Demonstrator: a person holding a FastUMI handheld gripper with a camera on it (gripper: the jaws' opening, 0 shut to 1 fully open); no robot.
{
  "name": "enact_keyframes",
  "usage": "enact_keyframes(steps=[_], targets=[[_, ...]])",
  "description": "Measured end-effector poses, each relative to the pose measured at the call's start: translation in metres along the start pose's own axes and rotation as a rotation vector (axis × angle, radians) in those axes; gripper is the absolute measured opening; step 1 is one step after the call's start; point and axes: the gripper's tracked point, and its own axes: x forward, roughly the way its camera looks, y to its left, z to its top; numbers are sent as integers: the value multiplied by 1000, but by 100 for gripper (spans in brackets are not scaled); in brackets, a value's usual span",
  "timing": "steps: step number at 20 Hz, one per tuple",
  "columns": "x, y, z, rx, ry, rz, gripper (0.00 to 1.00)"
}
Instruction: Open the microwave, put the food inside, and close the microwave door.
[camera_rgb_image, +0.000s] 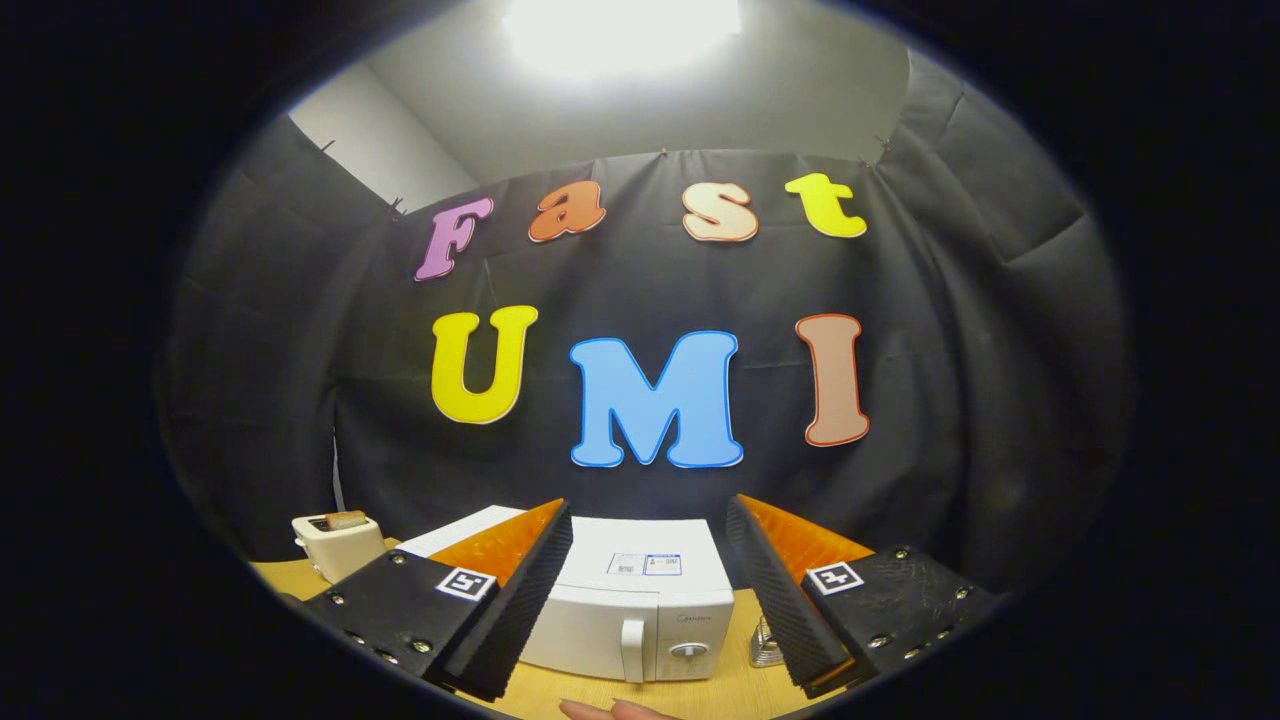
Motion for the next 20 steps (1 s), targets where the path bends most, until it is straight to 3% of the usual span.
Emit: enact_keyframes(steps=[6, 20], targets=[[4, 14, -25, 9, 5, 13, 97], [37, 16, -185, -27, 189, 13, 97]])
